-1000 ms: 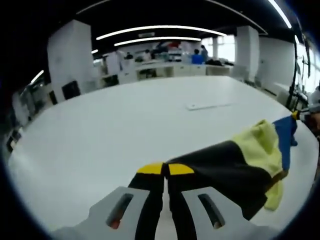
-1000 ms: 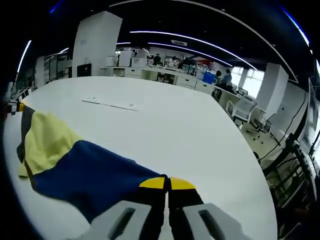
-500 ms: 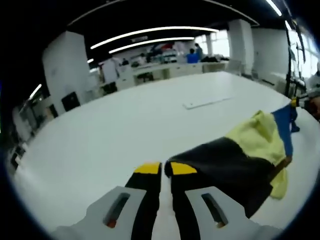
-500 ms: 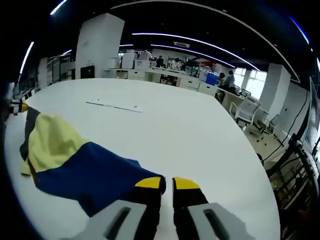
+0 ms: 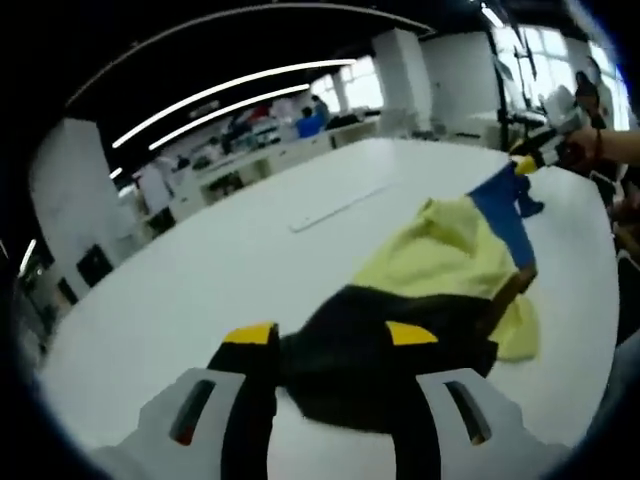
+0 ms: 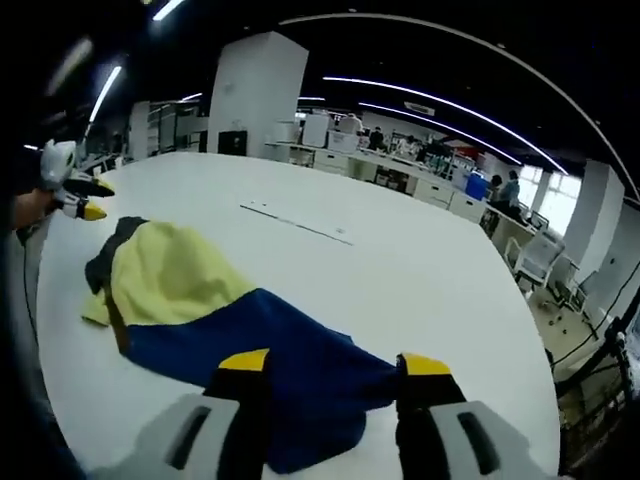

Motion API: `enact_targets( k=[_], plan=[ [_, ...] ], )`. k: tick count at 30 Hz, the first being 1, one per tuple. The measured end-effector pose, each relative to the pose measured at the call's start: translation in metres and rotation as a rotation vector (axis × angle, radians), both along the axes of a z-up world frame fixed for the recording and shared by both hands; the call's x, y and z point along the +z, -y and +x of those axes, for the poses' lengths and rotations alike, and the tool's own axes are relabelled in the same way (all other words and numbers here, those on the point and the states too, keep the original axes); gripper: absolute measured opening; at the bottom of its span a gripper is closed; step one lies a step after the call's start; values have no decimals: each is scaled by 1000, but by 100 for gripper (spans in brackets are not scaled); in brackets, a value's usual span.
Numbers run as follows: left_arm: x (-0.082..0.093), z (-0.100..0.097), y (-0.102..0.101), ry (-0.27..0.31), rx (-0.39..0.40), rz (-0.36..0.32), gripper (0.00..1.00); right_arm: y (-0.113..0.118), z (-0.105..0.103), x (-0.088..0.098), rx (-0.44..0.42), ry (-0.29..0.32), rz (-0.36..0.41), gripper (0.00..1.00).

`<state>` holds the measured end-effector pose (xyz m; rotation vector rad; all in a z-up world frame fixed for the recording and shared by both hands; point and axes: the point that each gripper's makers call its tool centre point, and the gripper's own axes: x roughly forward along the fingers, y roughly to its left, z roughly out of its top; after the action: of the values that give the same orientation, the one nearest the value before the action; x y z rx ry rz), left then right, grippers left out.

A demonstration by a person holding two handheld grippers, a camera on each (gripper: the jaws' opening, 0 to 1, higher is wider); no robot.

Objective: Fold the garment on the visible template until the final outline fits inside the template.

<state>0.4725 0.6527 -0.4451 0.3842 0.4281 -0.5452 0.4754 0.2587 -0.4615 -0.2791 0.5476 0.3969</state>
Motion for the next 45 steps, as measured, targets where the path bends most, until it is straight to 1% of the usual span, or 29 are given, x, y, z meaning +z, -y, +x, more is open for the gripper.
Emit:
enact_targets(
  k=[1,2,3,6,8,10,11,12,13,14,16,17,18,22,23,25,27,29,32,35,38,41,42,43,45],
  plan=[
    [-2,-3,3,-2,-13,-1,39,-10,-4,0,35,-10,15,52],
    [-3,-4,5,-4,-24,5,39,-16,-7,-1,52,-21,27,53],
    [-7,-7,7,-9,-45,27,40,-22,-10,-2,72,-31,40,55],
    [-13,-15,17,-11,-86,21,43,-42,-19,-3,150,-45,65,58],
    [-18,-18,20,-19,-119,25,44,-54,-25,-6,204,-58,62,59],
    [-23,-21,23,-20,-147,64,44,-65,-32,-10,255,-71,52,59],
    [-25,-22,24,-23,-158,72,44,-70,-35,-12,277,-76,47,59],
    [-28,-23,25,-32,-163,66,43,-76,-39,-15,303,-81,42,59],
    [-29,-24,25,-37,-166,65,42,-78,-40,-16,309,-82,40,59],
    [-34,-26,26,-53,-178,65,40,-86,-45,-20,338,-99,47,59],
    [-37,-28,27,-58,-188,69,37,-94,-51,-23,364,-117,67,59],
    [-39,-29,27,-56,-193,78,37,-99,-53,-25,385,-117,65,58],
    [-42,-29,27,-55,-200,98,37,-102,-55,-27,392,-120,62,58],
    [-47,-28,29,-55,-201,100,33,-114,-59,-36,426,-128,55,56],
    [-49,-27,29,-55,-201,121,33,-117,-59,-39,428,-131,59,55],
    [-53,-25,29,-50,-197,148,32,-119,-59,-41,426,-126,55,49],
    [-54,-23,29,-35,-194,165,29,-119,-58,-46,433,-123,10,47],
    [-55,-21,30,-23,-201,182,29,-122,-59,-52,451,-122,-11,47],
    [-58,-20,33,-25,-206,175,26,-126,-64,-59,482,-133,-39,46],
    [-62,-19,34,-18,-208,205,22,-127,-63,-65,490,-131,-62,44],
    [-65,-17,35,-24,-197,181,17,-131,-63,-68,501,-124,-65,41],
    [-65,-16,35,-17,-191,188,10,-134,-62,-73,521,-117,-91,35],
    [-65,-16,35,-15,-189,188,6,-134,-60,-71,521,-102,-91,32],
    [-65,-16,34,-12,-187,189,4,-135,-63,-72,521,-111,-79,29],
    [-64,-15,32,-8,-181,197,2,-137,-63,-72,522,-106,-66,24]
  ],
)
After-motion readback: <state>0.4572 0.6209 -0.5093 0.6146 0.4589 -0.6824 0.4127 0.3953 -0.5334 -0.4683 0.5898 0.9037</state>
